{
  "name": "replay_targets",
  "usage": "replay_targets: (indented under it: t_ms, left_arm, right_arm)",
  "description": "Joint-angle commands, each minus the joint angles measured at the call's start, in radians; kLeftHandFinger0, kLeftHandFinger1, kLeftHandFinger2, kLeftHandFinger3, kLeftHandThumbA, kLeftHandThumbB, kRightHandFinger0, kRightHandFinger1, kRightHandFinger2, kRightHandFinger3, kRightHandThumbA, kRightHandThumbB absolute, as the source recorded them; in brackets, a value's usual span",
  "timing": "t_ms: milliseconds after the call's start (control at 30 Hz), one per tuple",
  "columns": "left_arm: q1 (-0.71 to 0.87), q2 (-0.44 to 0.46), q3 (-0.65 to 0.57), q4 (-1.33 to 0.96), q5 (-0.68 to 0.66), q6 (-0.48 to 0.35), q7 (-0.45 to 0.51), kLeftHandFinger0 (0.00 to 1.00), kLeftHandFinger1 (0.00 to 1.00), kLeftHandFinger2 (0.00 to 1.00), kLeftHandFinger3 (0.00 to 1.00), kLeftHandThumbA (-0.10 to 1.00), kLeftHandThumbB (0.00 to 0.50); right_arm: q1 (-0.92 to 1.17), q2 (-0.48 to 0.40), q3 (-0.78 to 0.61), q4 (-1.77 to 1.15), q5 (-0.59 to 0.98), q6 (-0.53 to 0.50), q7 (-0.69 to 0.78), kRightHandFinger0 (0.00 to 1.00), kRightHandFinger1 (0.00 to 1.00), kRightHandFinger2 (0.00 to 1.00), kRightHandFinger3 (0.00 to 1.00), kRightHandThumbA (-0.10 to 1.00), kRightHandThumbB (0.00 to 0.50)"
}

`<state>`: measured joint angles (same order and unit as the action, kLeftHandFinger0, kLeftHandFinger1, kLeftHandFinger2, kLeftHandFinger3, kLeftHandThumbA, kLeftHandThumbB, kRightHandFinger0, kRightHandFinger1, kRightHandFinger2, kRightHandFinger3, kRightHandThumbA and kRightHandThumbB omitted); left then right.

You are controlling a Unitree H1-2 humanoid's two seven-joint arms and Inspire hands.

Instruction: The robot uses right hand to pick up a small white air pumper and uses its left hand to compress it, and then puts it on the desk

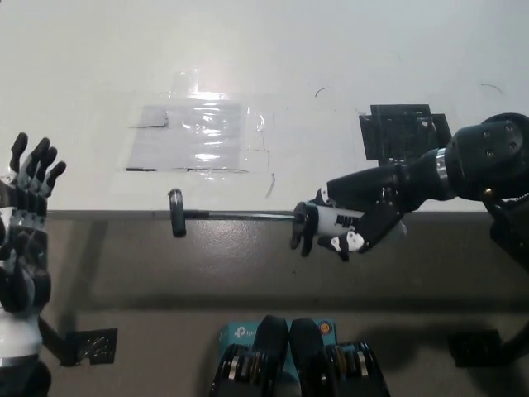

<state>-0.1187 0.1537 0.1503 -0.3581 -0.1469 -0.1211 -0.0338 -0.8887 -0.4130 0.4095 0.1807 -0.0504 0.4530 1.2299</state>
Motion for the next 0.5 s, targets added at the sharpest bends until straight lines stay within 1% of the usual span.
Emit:
replay_targets:
  t_ms: [0, 100, 167, 200, 233, 300, 333, 367, 400, 467]
  left_arm:
    - [-0.027, 0.007, -0.030, -0.039, 0.043, 0.011, -0.014, 1.00, 1.00, 1.00, 1.00, 1.00, 0.191]
    - [-0.038, 0.020, -0.061, -0.041, 0.085, -0.001, -0.029, 1.00, 1.00, 1.00, 1.00, 1.00, 0.190]
    - [-0.042, 0.033, -0.085, -0.040, 0.126, -0.002, -0.038, 1.00, 1.00, 1.00, 1.00, 1.00, 0.213]
    - [-0.040, 0.039, -0.098, -0.041, 0.155, 0.000, -0.045, 1.00, 1.00, 1.00, 1.00, 1.00, 0.224]
    - [-0.038, 0.041, -0.110, -0.041, 0.188, -0.009, -0.043, 1.00, 1.00, 1.00, 1.00, 1.00, 0.228]
    - [-0.029, 0.038, -0.133, -0.041, 0.292, -0.031, -0.029, 1.00, 1.00, 1.00, 1.00, 1.00, 0.260]
    - [-0.029, 0.039, -0.137, -0.041, 0.305, -0.032, -0.026, 1.00, 1.00, 1.00, 1.00, 1.00, 0.263]
    - [-0.024, 0.031, -0.147, -0.040, 0.341, -0.044, -0.019, 1.00, 1.00, 1.00, 1.00, 1.00, 0.292]
    - [-0.019, 0.022, -0.154, -0.043, 0.357, -0.048, -0.014, 1.00, 1.00, 1.00, 1.00, 1.00, 0.307]
    - [-0.011, 0.003, -0.168, -0.044, 0.376, -0.062, -0.004, 1.00, 1.00, 1.00, 1.00, 1.00, 0.303]
  right_arm:
    - [-0.005, -0.039, 0.021, -0.067, 0.084, 0.017, 0.031, 0.00, 0.38, 0.67, 0.61, -0.10, 0.192]
    - [0.003, -0.048, 0.043, -0.091, 0.089, 0.017, 0.007, 0.00, 0.39, 0.68, 0.60, -0.10, 0.186]
    - [-0.002, -0.047, 0.055, -0.101, 0.083, 0.017, 0.002, 0.00, 0.39, 0.68, 0.62, -0.10, 0.185]
    - [-0.004, -0.046, 0.061, -0.102, 0.089, 0.017, -0.002, 0.00, 0.38, 0.67, 0.60, -0.10, 0.183]
    - [-0.006, -0.047, 0.070, -0.098, 0.105, 0.017, -0.009, 0.00, 0.37, 0.67, 0.60, -0.10, 0.176]
    - [-0.017, -0.045, 0.085, -0.087, 0.129, 0.017, -0.023, 0.00, 0.38, 0.68, 0.60, -0.10, 0.183]
    - [-0.020, -0.046, 0.090, -0.086, 0.136, 0.017, -0.029, 0.00, 0.38, 0.68, 0.61, -0.10, 0.182]
    - [-0.022, -0.045, 0.096, -0.082, 0.147, 0.017, -0.037, 0.00, 0.39, 0.69, 0.61, -0.10, 0.186]
    - [-0.023, -0.046, 0.105, -0.081, 0.158, 0.017, -0.049, 0.00, 0.39, 0.69, 0.61, -0.10, 0.187]
    - [-0.026, -0.047, 0.116, -0.080, 0.169, 0.017, -0.059, 0.00, 0.39, 0.69, 0.62, -0.10, 0.180]
